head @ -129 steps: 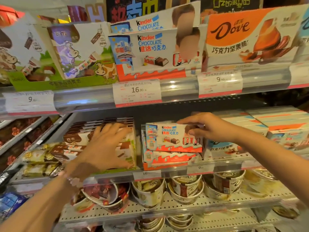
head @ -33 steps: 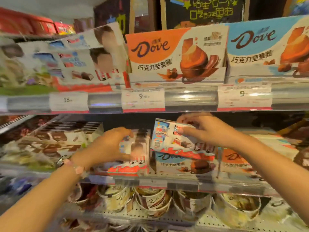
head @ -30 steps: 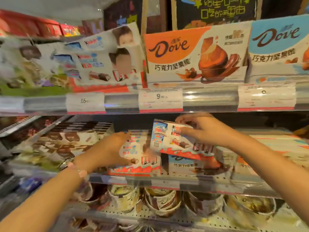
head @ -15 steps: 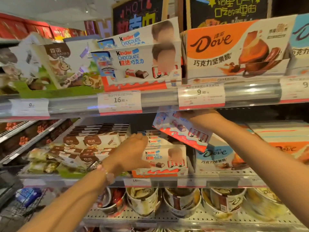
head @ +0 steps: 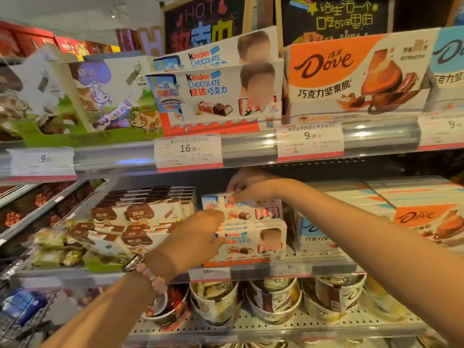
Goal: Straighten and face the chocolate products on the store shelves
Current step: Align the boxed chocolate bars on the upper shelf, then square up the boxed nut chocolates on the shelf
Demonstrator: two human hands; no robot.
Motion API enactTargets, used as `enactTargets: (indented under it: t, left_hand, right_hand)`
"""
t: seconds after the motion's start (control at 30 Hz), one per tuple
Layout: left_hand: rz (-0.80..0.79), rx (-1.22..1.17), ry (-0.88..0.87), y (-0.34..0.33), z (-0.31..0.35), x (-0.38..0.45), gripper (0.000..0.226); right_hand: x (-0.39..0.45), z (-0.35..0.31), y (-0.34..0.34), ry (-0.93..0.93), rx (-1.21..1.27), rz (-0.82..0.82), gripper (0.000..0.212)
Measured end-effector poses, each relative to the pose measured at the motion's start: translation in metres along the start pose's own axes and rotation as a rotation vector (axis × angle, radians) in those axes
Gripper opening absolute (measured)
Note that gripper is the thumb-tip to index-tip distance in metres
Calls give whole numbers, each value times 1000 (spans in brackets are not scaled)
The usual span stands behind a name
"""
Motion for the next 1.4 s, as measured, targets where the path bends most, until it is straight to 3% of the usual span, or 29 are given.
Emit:
enactTargets:
  t: [0.2, 0.43, 0.53, 0.7, 0.8, 0.93, 1.03, 1.1, 1.23, 1.4]
  left_hand:
    - [-2, 14, 52, 5, 2, 7, 43]
    - [-31, 26, 129, 8, 3, 15, 39]
    - [-25, 56, 138, 9, 6, 18, 34]
    - [-6, 107, 93, 8, 25, 30, 38]
    - [105, -61, -20, 7, 57, 46, 28]
    - [153, -325, -166, -1, 105, 72, 36]
    - [132, -229, -176, -12, 121, 86, 40]
    - [118, -124, -149, -20, 124, 92, 49]
    - [107, -112, -97, -21, 125, 98, 38]
    - [89, -149, -58, -13, 125, 104, 22]
  right_hand:
    - [8, 6, -26, 27, -31, -36, 10]
    - [0, 10, -20, 79, -104, -27, 37]
    - [-24, 14, 0, 104, -28, 46, 44]
    - [-85, 53, 48, 146, 153, 207, 29]
    - [-116, 90, 68, 107, 180, 223, 19]
    - [-149, 135, 82, 115, 73, 200, 13]
    - [-165, 166, 86, 75, -6, 197, 12]
    - [-171, 180, 87, 52, -35, 196, 21]
    - [-175, 191, 81, 91, -183, 171, 54]
    - [-171, 194, 79, 144, -256, 246, 53]
Point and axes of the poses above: each hand's wrist, its own x-axis towards the middle knuckle, its own y-axis out of the back of the hand, z = x × y, the point moved 4 cm from there along x, towards the middle knuckle, and after that the axes turned 6 degrees about -y, right-handed, at the moved point
